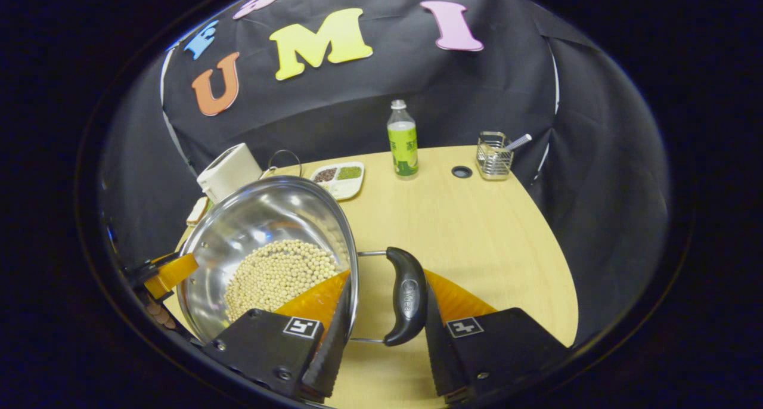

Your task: First push the handle of the pot to place it horizontally, then grasp the pot with both hands and set it on the induction cooktop.

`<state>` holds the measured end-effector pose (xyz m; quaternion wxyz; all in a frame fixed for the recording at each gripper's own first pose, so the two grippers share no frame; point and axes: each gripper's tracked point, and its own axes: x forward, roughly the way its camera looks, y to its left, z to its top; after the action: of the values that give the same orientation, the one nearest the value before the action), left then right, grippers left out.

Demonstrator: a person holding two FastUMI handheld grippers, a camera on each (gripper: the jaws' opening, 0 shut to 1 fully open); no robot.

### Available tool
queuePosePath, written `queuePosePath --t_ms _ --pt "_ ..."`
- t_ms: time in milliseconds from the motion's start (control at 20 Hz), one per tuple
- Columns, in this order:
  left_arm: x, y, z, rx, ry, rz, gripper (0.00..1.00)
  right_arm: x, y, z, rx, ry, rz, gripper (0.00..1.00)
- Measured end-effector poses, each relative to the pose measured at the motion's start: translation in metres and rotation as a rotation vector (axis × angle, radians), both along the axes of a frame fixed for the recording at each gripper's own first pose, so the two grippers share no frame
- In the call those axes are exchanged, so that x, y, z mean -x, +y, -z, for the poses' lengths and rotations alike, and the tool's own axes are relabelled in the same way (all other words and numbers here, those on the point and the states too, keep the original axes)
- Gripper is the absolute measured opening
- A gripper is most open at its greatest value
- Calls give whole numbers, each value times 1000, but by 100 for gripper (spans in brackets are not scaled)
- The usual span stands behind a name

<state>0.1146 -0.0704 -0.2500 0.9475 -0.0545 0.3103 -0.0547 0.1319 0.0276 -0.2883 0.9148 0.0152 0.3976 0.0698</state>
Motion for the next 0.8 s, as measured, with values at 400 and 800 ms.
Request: queuePosePath --t_ms 400,800 --pt "-11 47 -5 -25 -23 -57 55 -15 55 -1 -7 1 -55 62" --pt "-29 97 -2 -14 -23 -119 54 -33 114 2 -6 8 -96 62"
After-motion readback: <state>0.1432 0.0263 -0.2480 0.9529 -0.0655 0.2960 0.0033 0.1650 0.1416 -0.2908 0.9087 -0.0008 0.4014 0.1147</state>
